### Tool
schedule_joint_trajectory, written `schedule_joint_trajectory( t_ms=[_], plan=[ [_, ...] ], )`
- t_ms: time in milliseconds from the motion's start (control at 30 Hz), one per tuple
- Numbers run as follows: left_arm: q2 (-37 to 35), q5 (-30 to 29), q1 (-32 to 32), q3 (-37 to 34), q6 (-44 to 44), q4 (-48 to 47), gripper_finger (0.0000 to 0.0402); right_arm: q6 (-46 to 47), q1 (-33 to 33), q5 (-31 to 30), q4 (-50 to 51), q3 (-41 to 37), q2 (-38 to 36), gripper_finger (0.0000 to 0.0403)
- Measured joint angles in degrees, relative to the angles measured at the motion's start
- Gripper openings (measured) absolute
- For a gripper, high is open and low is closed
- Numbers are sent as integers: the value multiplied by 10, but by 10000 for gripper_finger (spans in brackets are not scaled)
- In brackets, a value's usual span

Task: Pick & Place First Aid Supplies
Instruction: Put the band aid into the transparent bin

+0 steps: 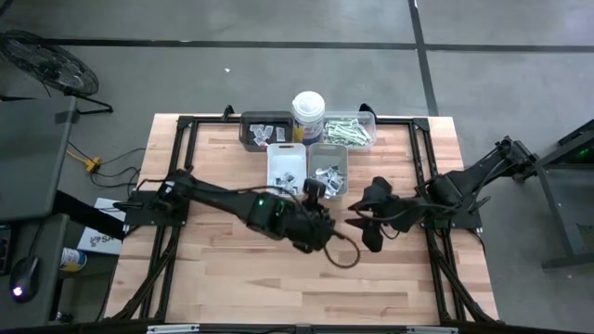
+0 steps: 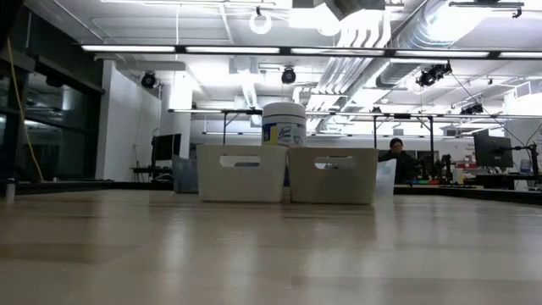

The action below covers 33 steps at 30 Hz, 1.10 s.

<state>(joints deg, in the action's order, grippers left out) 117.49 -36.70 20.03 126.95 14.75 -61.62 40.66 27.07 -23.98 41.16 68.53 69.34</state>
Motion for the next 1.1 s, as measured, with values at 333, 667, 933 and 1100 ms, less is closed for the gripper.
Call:
schedule_joint_trajectory(
  t_ms=[333, 667, 933, 1100],
  plan=[
    [0, -3, -33, 40, 63, 51, 0, -55, -28, -28, -58, 0, 0, 176],
    [0, -5, -36, 45, 96, 79, 0, -66, -66, 0, -59, 0, 1, 152],
    [0, -2, -36, 46, 122, 110, 0, -77, -91, 40, -58, 0, 4, 78],
    [0, -2, -36, 46, 122, 99, 0, -91, -91, 55, -55, 0, 4, 8]
  ],
)
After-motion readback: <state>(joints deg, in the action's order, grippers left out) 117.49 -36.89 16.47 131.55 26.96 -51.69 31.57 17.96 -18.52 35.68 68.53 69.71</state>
